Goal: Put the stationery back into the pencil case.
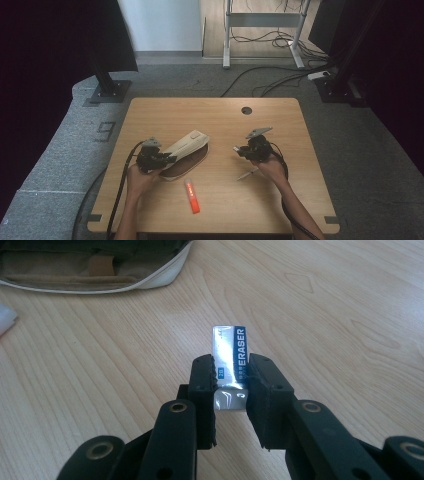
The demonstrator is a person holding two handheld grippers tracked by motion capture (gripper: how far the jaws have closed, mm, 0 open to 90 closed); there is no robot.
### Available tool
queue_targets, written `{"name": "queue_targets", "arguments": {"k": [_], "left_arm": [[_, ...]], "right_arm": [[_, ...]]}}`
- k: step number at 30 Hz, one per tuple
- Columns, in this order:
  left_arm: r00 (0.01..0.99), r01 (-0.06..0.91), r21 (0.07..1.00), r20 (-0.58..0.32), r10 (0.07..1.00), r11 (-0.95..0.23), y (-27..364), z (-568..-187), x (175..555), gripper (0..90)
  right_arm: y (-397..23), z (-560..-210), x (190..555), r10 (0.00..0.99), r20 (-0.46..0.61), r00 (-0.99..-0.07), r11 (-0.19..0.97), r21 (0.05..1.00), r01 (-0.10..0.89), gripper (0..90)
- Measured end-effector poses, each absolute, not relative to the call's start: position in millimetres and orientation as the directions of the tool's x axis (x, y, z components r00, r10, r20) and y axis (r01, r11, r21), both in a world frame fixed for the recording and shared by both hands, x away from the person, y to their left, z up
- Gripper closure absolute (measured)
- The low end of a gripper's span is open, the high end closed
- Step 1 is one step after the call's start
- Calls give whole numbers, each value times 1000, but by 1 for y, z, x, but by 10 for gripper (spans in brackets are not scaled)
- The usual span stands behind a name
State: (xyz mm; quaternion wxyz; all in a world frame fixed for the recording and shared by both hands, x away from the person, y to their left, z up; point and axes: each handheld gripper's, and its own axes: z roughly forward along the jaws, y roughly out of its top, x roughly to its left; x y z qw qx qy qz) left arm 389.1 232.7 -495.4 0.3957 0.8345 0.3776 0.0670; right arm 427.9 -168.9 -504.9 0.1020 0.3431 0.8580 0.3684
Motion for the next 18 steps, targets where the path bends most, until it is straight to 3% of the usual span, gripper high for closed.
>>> {"name": "queue_targets", "arguments": {"k": [18], "left_arm": [[704, 572, 717, -181, 687, -398, 233, -494, 388, 745]], "right_arm": [[-140, -507, 429, 631, 54, -774, 535, 691, 485, 720]]}}
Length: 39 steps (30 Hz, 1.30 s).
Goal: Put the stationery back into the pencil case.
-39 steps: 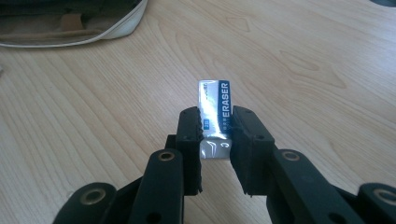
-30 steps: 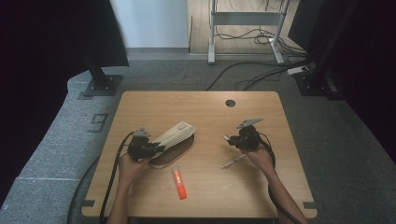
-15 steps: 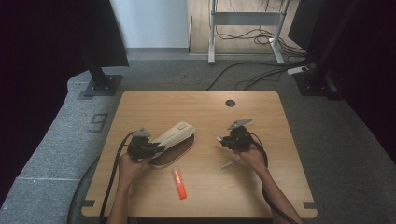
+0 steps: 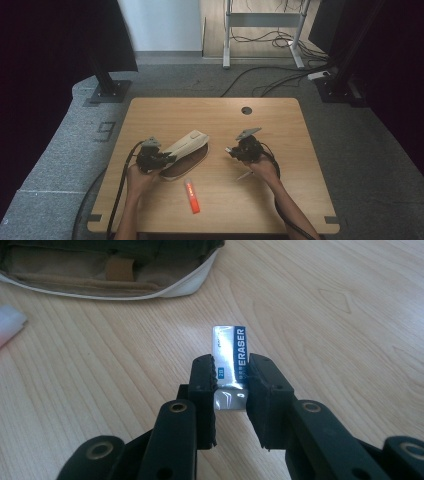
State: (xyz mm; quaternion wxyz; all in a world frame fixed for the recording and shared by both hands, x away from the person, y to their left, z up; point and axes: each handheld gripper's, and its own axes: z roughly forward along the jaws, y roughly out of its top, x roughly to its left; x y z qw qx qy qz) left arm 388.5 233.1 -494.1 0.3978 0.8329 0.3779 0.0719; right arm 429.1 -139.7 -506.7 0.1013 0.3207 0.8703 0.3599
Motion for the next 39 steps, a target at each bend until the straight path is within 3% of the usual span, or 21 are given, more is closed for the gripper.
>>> {"name": "queue_targets", "arguments": {"k": [39], "left_arm": [[707, 562, 728, -176, 685, -393, 235, -492, 388, 747]], "right_arm": [[-65, -513, 444, 570, 39, -820, 586, 680, 440, 720]]}}
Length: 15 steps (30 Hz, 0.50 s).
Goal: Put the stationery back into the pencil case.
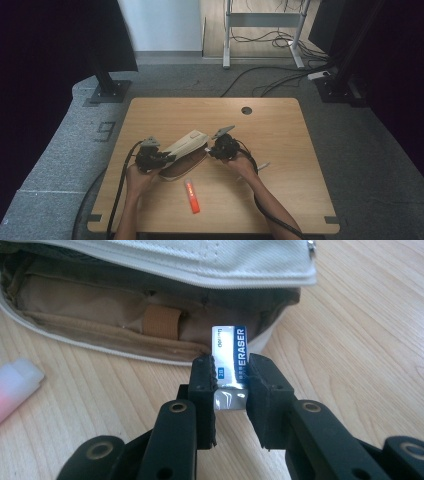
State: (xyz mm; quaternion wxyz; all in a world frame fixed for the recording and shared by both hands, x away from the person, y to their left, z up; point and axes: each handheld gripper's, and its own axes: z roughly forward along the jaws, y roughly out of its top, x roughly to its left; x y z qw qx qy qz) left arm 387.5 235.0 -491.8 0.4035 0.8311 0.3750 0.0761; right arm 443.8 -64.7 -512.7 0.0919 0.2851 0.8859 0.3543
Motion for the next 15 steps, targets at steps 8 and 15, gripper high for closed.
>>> {"name": "queue_targets", "arguments": {"k": [8, 15], "left_arm": [[707, 560, 730, -175, 685, -392, 235, -491, 387, 748], [708, 559, 730, -175, 684, -392, 235, -491, 387, 747]], "right_arm": [[-52, -513, 448, 567, 35, -823, 590, 680, 435, 720], [-42, -514, 451, 560, 24, -828, 602, 675, 427, 719]]}}
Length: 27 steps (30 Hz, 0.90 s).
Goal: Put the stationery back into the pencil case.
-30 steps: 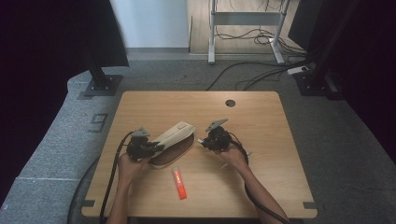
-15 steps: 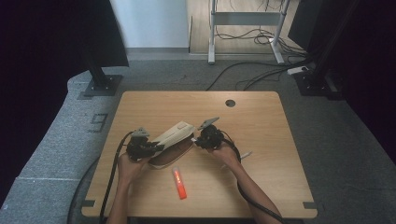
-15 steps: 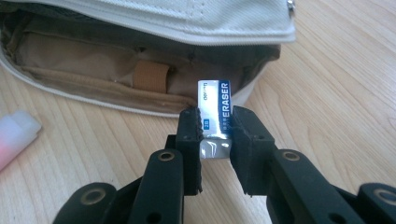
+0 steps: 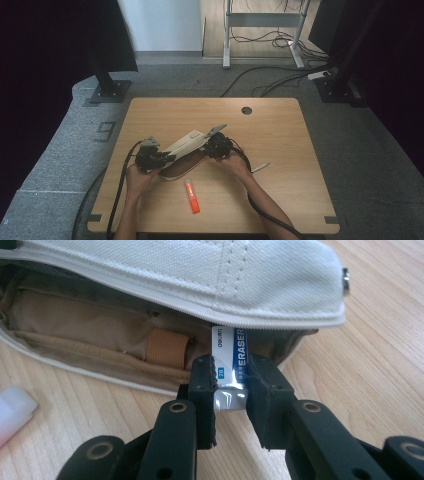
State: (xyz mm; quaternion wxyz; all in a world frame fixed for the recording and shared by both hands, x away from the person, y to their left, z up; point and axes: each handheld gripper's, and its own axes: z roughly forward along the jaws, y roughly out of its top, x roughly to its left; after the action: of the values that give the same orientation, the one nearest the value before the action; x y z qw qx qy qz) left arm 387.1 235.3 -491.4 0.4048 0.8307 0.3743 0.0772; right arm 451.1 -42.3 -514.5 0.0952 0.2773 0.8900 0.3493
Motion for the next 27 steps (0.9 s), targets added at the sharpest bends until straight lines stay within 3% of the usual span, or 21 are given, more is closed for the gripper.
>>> {"name": "queue_targets", "arguments": {"k": [27], "left_arm": [[709, 560, 735, -187, 680, -382, 235, -492, 387, 745]], "right_arm": [[-15, -526, 466, 577, 1, -816, 606, 669, 430, 717]]}}
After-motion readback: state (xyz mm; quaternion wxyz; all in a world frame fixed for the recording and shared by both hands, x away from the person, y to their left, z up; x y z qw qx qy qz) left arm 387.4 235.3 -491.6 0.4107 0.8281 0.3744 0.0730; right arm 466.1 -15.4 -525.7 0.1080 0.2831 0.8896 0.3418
